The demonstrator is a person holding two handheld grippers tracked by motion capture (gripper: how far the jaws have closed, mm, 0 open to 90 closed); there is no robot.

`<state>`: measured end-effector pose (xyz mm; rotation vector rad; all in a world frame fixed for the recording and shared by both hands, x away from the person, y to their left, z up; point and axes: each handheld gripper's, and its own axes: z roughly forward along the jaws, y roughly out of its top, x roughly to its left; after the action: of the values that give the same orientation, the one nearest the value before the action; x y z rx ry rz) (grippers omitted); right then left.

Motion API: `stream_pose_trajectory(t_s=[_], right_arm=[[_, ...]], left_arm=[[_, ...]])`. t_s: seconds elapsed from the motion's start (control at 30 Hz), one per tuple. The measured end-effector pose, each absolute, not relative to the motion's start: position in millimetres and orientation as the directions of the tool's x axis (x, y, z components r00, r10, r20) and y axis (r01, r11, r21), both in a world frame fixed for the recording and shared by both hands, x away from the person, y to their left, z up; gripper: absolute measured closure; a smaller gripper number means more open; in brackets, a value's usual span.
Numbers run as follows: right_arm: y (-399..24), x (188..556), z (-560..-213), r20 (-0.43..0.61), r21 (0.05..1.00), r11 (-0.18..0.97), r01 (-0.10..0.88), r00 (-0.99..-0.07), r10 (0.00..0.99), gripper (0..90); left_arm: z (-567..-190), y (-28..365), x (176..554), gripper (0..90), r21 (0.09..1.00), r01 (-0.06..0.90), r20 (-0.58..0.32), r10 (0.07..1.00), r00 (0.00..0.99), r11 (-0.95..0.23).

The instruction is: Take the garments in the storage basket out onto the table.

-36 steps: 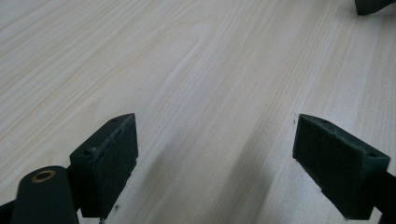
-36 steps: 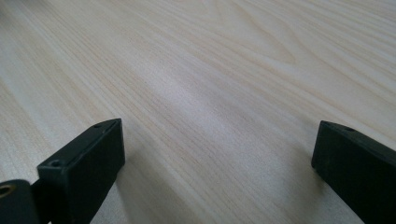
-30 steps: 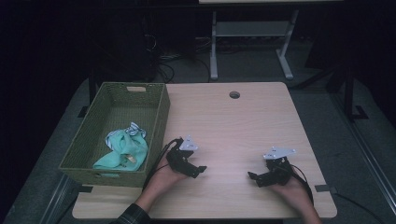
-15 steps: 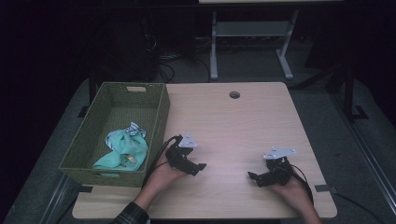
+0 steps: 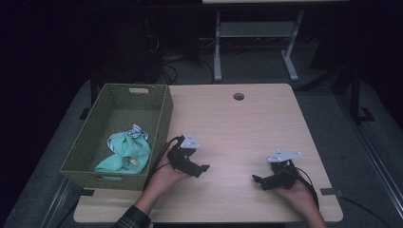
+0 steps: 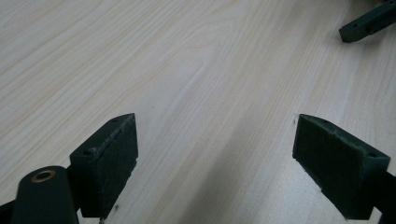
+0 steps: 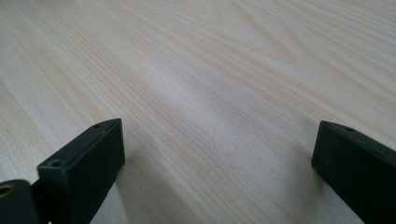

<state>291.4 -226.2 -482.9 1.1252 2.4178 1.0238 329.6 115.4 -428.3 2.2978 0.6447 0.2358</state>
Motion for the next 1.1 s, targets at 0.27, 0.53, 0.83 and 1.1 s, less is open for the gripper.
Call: stream_pose_trajectory(t_s=[0.27, 0.53, 0.83, 1.1], right_arm=[[-226, 291, -483, 0.038, 0.705, 0.444, 0.552, -0.656, 0.754, 2.4], [-226, 291, -483, 0.039, 0.705, 0.444, 0.553, -0.655, 0.754, 2.3], [-226, 291, -483, 0.039, 0.706, 0.444, 0.553, -0.655, 0.754, 2.3], [-226, 291, -483, 0.039, 0.706, 0.443, 0.553, -0.655, 0.755, 2.4]], left_arm=[[-421, 116, 330, 13.6, 0.696, 0.382, -0.02, 0.516, 0.856, -0.608], [-410, 116, 331, 13.6, 0.701, 0.376, -0.016, 0.513, 0.858, -0.606], [-404, 115, 331, 13.6, 0.697, 0.37, -0.014, 0.505, 0.863, -0.614], [-396, 116, 331, 13.6, 0.697, 0.364, -0.012, 0.497, 0.867, -0.617]])
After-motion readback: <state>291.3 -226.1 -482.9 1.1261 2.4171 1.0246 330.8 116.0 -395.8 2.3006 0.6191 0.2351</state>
